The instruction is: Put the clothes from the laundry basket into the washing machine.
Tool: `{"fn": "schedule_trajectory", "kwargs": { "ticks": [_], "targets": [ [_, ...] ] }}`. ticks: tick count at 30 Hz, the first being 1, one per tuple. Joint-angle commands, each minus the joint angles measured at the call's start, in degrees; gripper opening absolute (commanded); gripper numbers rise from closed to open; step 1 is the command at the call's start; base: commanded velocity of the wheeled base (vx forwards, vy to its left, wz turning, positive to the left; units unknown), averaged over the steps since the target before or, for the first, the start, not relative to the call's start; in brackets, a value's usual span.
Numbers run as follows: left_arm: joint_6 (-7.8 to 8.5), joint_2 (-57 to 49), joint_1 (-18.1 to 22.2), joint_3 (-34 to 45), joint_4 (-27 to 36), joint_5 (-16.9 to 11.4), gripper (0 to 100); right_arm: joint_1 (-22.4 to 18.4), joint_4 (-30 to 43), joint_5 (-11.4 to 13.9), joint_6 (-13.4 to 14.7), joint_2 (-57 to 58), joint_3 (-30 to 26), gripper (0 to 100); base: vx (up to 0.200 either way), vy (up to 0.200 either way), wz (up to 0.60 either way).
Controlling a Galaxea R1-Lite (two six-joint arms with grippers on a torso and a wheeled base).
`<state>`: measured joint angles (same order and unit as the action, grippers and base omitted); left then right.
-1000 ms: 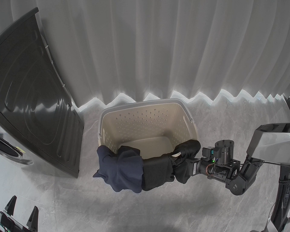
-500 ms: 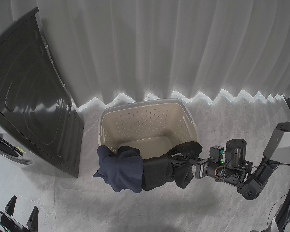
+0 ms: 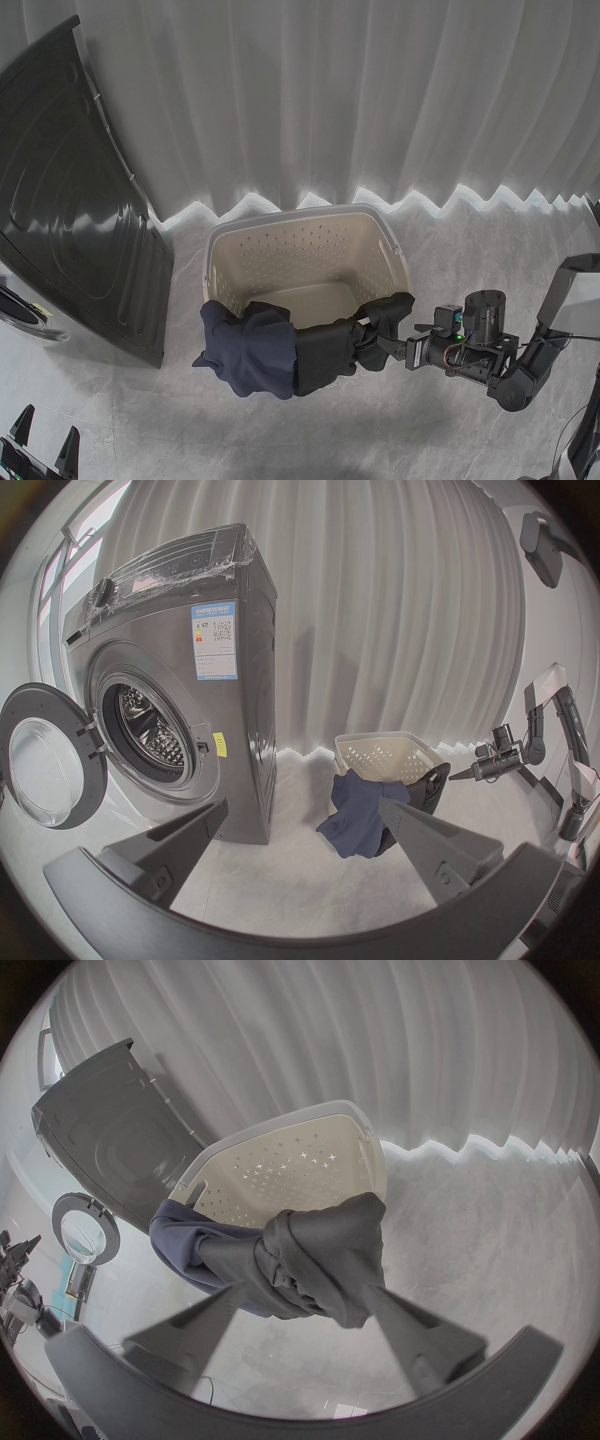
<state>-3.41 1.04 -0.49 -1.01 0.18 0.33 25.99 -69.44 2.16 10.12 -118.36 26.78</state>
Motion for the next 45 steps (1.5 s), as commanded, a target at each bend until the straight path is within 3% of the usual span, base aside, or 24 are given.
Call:
{"fn": "schedule_trajectory", "kwargs": {
  "ticks": [1,12,13,27,33,35,39,45],
  "targets": [
    [-0.01,-0.9,0.0,1.0,0.0,0.0,100,-1.1,0.0,0.0,-0.2,-2.1,1.5,100,0.000,0.000,0.00],
    [-0.01,-0.9,0.0,1.0,0.0,0.0,100,-2.9,-2.0,0.5,-0.5,-7.9,7.1,100,0.000,0.000,0.00],
    [-0.01,-0.9,0.0,1.0,0.1,0.0,100,-2.8,-2.5,0.5,-0.5,-8.1,7.1,0,0.000,0.000,0.00],
    [-0.01,-0.9,0.0,1.0,0.1,0.0,100,-0.4,-6.9,1.0,0.0,-5.4,2.3,0,0.000,0.000,0.00],
    [-0.01,-0.9,0.0,1.0,0.0,0.0,100,1.3,-14.0,0.1,-0.4,-0.6,-2.7,0,0.000,0.000,0.00],
    [-0.01,-0.9,0.0,1.0,0.1,0.0,100,2.3,-17.6,0.0,-0.5,3.6,-5.2,0,0.000,0.000,0.00],
    [-0.01,-0.9,0.0,1.0,0.1,0.0,100,4.6,-18.3,0.0,-0.5,10.3,-7.8,0,0.000,0.000,0.00],
    [-0.01,-0.9,0.0,1.0,0.1,0.0,100,8.3,-15.7,-0.7,-0.6,20.4,-6.9,0,0.000,0.000,0.00]
  ]
}}
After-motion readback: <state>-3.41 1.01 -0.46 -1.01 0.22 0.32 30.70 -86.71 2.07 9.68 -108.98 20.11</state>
